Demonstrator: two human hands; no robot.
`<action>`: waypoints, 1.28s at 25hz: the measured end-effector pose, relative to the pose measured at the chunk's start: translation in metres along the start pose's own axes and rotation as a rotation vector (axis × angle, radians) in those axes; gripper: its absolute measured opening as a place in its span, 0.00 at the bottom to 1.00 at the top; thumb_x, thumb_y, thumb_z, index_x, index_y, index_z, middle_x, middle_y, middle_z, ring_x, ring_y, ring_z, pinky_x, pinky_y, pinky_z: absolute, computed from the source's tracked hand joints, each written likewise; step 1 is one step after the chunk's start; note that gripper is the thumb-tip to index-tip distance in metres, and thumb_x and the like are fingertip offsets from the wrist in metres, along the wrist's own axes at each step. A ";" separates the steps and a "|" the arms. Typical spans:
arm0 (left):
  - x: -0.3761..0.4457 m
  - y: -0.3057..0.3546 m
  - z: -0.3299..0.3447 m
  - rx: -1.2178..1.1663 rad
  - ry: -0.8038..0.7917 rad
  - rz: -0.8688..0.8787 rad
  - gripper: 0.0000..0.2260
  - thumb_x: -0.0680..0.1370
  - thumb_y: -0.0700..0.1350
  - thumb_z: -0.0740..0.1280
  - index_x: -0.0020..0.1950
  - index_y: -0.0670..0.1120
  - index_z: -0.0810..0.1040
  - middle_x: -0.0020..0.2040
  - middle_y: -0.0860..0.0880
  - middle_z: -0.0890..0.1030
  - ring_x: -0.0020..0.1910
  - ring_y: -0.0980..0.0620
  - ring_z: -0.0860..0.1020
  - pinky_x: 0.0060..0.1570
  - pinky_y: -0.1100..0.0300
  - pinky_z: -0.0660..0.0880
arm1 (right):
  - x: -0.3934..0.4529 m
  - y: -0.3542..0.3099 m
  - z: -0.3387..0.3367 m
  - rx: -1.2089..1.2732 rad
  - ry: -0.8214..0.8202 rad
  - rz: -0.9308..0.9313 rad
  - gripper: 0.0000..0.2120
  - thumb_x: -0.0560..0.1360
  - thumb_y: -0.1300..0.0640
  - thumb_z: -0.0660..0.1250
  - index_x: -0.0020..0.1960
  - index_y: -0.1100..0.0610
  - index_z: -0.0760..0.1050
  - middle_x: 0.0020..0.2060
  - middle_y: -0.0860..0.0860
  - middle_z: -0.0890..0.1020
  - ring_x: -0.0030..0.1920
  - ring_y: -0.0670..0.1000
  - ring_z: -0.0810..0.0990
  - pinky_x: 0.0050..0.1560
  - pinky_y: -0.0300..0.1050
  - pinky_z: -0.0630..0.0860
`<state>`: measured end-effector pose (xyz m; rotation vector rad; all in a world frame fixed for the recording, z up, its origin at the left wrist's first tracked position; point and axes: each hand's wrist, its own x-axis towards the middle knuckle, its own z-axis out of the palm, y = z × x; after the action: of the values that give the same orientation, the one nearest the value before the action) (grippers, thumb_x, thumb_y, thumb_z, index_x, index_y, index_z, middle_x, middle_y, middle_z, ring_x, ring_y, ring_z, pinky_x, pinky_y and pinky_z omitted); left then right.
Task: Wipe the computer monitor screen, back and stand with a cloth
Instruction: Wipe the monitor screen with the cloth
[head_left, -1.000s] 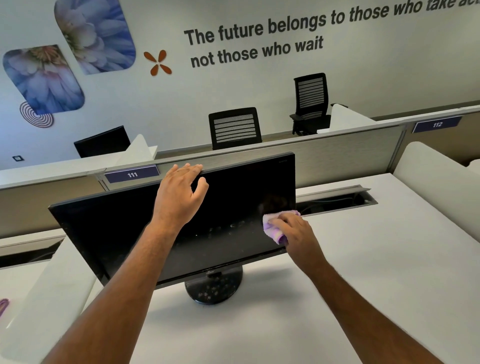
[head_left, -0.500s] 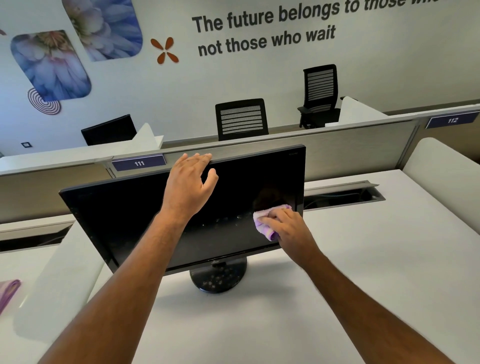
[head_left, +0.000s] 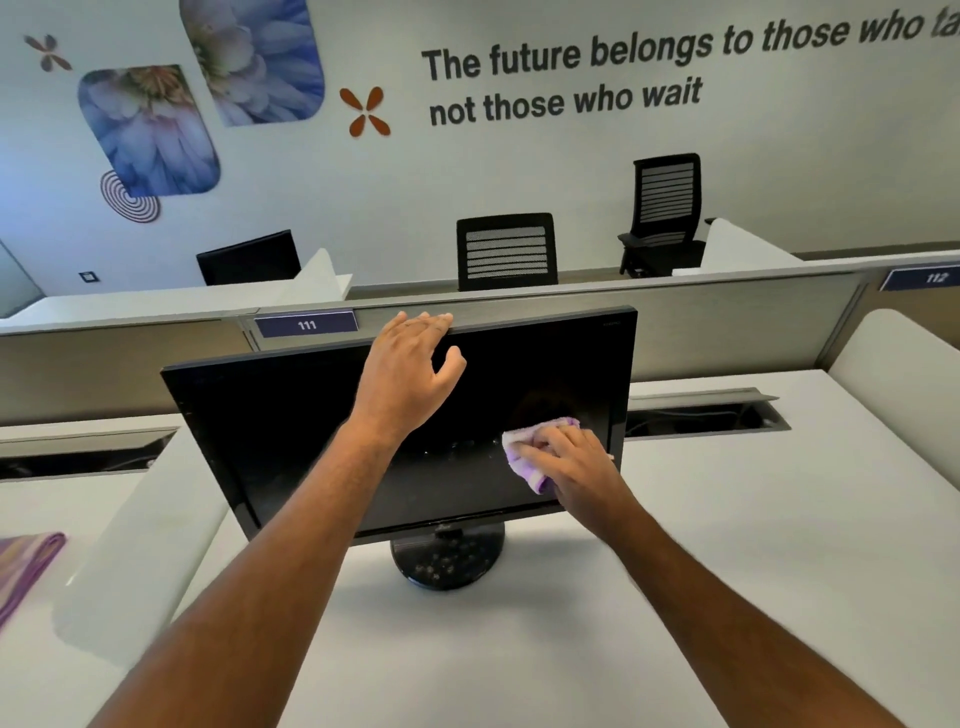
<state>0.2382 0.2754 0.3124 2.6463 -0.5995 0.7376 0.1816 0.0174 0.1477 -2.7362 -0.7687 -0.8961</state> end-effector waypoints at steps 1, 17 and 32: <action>0.000 -0.001 -0.001 -0.001 -0.003 -0.002 0.24 0.82 0.53 0.60 0.76 0.44 0.75 0.71 0.46 0.79 0.75 0.51 0.73 0.81 0.55 0.56 | 0.013 -0.001 -0.006 -0.005 0.041 0.018 0.28 0.71 0.60 0.78 0.70 0.51 0.77 0.60 0.53 0.79 0.57 0.56 0.76 0.54 0.52 0.77; -0.001 -0.007 -0.020 0.041 -0.149 0.073 0.27 0.83 0.52 0.61 0.81 0.43 0.67 0.78 0.45 0.72 0.81 0.49 0.64 0.83 0.54 0.50 | 0.062 -0.042 -0.028 -0.140 -0.148 -0.073 0.29 0.71 0.60 0.75 0.70 0.48 0.72 0.61 0.52 0.75 0.61 0.56 0.74 0.58 0.52 0.72; -0.044 -0.101 -0.052 0.098 -0.032 -0.023 0.29 0.84 0.58 0.51 0.79 0.45 0.71 0.78 0.47 0.73 0.81 0.50 0.65 0.83 0.52 0.53 | 0.073 -0.090 -0.009 -0.127 -0.230 0.002 0.33 0.68 0.60 0.75 0.70 0.48 0.71 0.60 0.51 0.76 0.59 0.55 0.74 0.50 0.53 0.73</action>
<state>0.2305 0.3967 0.3108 2.7547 -0.5540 0.7375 0.1807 0.1226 0.1974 -2.9884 -0.7713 -0.6574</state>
